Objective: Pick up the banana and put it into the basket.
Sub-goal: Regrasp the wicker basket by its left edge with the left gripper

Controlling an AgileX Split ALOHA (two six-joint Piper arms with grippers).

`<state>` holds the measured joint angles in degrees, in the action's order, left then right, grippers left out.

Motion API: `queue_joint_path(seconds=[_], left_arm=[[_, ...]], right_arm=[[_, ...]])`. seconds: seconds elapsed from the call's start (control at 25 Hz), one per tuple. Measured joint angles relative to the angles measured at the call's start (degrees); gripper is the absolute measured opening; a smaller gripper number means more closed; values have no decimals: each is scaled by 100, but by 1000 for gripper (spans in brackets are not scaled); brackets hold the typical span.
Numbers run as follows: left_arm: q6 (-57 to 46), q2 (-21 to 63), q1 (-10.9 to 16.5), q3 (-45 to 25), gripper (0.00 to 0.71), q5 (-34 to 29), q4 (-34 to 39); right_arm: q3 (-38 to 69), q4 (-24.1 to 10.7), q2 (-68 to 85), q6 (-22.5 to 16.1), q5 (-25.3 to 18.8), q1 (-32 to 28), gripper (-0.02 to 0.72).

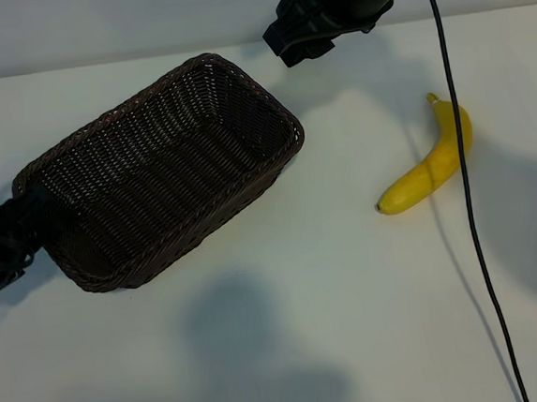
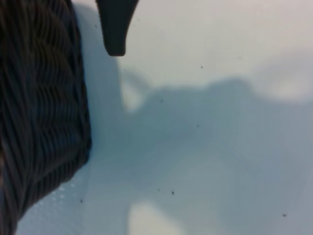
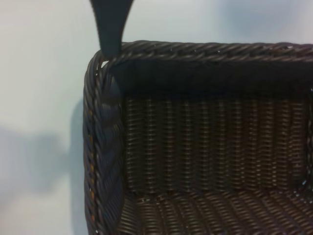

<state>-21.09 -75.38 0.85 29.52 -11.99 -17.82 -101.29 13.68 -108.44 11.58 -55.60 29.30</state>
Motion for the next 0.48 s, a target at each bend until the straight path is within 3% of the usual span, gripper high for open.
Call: queue_joint_path(seconds=[0.48], left_arm=[[443, 0, 0, 65, 597, 74, -465]], right_arm=[[0, 0, 0, 0, 0, 0, 563]])
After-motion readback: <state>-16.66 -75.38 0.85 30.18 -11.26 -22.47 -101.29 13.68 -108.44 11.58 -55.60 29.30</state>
